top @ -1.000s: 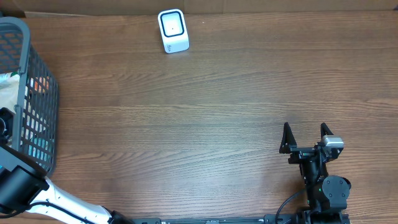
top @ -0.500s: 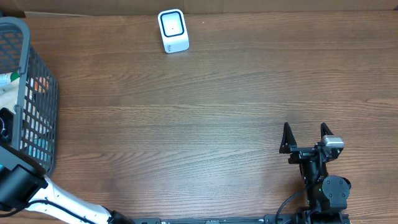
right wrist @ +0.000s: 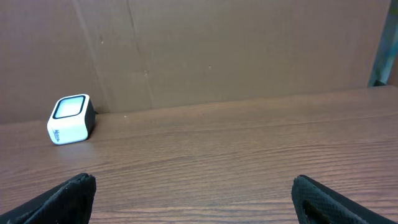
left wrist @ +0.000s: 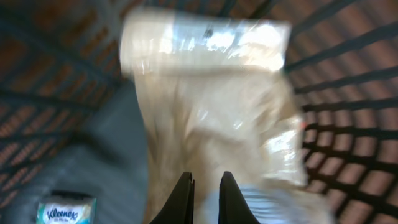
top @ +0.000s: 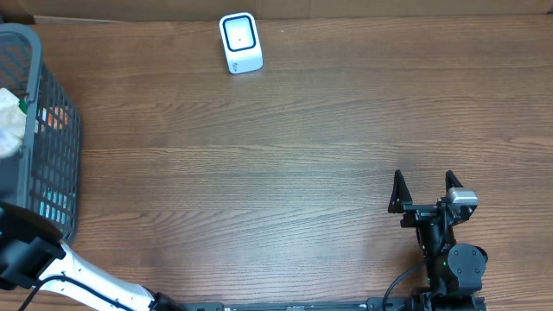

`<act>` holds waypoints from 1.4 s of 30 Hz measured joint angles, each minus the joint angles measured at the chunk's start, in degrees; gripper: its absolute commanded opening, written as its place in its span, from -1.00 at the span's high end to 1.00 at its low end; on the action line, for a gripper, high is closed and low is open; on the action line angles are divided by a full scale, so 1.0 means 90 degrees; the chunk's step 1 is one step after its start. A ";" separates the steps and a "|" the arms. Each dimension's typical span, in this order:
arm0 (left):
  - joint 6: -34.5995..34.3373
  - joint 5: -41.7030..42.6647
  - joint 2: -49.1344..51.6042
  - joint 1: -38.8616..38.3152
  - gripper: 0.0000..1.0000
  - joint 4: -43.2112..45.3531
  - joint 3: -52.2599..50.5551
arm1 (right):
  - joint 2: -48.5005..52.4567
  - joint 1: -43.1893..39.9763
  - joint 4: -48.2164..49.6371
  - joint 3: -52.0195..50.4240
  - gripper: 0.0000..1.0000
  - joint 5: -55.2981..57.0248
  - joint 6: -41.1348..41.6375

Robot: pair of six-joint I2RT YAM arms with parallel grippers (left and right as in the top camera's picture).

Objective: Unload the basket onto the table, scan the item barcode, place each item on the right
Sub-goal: 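Lift the clear bag out of the basket with the left gripper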

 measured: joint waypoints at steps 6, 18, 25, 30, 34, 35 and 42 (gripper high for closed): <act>-0.0087 0.0143 0.0000 0.0000 0.92 -0.0228 0.0248 | 0.0000 0.0000 0.0000 0.0000 -0.99 0.0000 0.0002; -0.0114 0.0289 0.0000 -0.0078 -0.94 0.0423 -0.1554 | 0.0000 0.0000 0.0000 0.0000 -0.99 0.0000 0.0002; -0.0209 0.0270 0.0000 -0.0398 -0.99 0.1239 -0.2849 | 0.0000 0.0000 0.0000 0.0000 -0.99 0.0000 0.0000; -0.0359 -0.0478 0.0000 -0.0665 -0.99 0.1360 -0.3140 | 0.0000 0.0000 -0.0002 0.0000 -0.99 0.0000 0.0000; -0.0437 -0.0937 0.0000 -0.0729 -1.00 0.1413 -0.3293 | 0.0000 0.0000 0.0000 0.0000 -0.99 0.0000 0.0002; -0.0449 -0.1037 0.0000 -0.0726 -0.99 0.1457 -0.3351 | 0.0000 0.0000 -0.0002 0.0000 -0.99 -0.0002 0.0002; -0.0503 -0.1469 -0.0036 -0.0719 -0.79 0.1938 -0.3961 | 0.0000 0.0000 0.0002 0.0000 -0.99 0.0000 0.0000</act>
